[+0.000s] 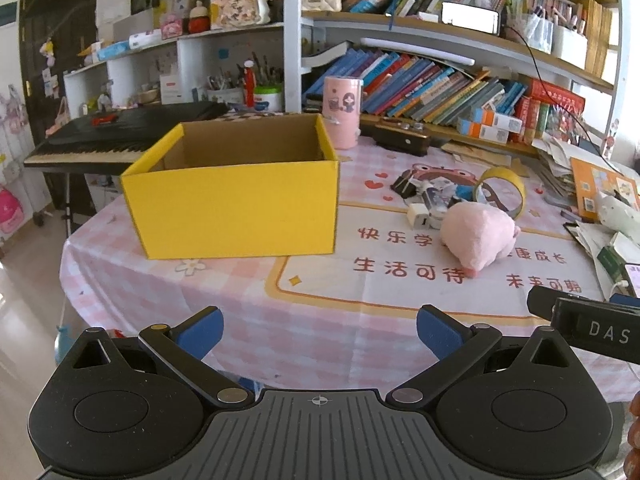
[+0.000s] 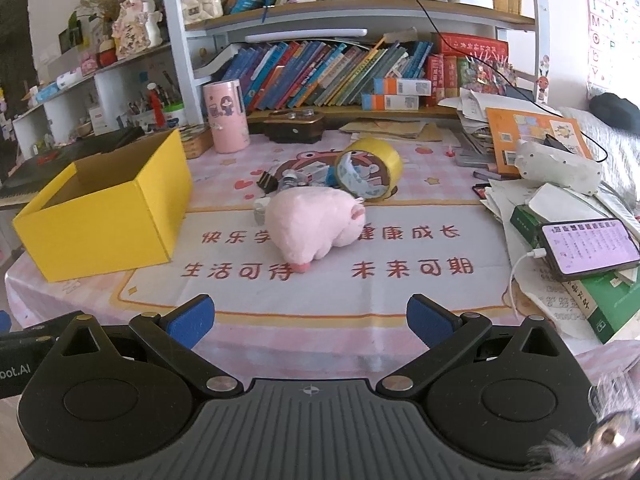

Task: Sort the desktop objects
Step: 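Move the left tool to the pink plush pig while the right tool approaches the yellow tape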

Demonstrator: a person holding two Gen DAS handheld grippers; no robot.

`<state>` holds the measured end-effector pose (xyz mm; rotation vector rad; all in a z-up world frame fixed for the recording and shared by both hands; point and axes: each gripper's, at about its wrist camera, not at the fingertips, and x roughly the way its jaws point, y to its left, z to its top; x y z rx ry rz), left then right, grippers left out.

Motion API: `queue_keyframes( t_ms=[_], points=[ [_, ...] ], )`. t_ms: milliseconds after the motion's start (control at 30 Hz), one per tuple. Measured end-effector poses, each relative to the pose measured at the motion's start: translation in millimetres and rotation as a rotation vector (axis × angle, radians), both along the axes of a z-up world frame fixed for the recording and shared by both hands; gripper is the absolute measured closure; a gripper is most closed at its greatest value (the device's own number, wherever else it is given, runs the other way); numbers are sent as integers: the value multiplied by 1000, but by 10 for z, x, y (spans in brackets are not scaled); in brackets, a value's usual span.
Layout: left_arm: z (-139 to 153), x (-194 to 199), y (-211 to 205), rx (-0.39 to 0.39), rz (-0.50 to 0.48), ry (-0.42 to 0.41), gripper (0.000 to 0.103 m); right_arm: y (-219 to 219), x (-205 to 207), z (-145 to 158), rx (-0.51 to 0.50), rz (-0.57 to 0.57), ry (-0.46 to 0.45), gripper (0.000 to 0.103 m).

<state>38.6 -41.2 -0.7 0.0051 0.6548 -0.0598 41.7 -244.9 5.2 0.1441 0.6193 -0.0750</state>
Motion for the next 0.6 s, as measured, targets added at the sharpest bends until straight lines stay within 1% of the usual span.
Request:
queue_keyframes(
  t_ms=[233,600],
  points=[
    [-41,185,-225,-5,-15,19,0,-241,191,-7,-6,-16,16,0],
    [-51,555,-682,-10,-31,32,0,-711,600,20,4,-14,9,0]
  ],
)
